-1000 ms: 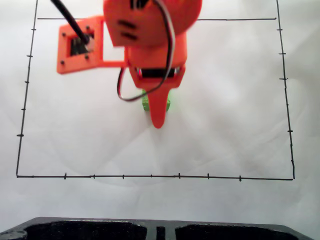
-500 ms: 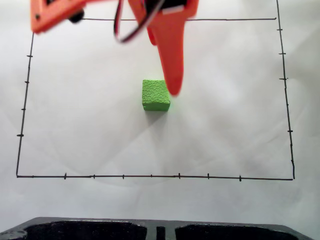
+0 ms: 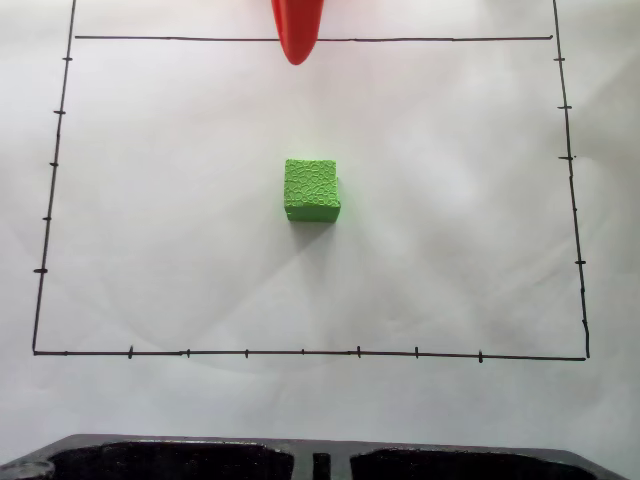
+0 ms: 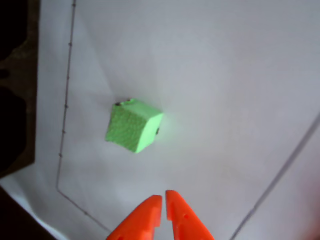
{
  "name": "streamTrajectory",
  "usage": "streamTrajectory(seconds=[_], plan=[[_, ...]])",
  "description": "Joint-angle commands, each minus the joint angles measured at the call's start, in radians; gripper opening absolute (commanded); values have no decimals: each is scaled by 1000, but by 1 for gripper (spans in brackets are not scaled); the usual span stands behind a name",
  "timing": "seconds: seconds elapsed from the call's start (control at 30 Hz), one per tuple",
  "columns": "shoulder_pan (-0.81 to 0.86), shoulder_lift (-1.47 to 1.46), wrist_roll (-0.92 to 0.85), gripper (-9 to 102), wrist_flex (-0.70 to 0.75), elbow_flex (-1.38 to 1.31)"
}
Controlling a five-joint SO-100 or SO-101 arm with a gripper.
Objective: Grasp the colored block, Place it on the black dot, and then return the arm to the default position.
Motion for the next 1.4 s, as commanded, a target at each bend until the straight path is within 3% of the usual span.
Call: streamTrajectory(seconds=[0.0, 0.47, 1.37], plan=[[5, 80, -12, 0, -54, 69], [18, 224, -20, 0, -365, 324], [77, 339, 52, 0, -331, 442]])
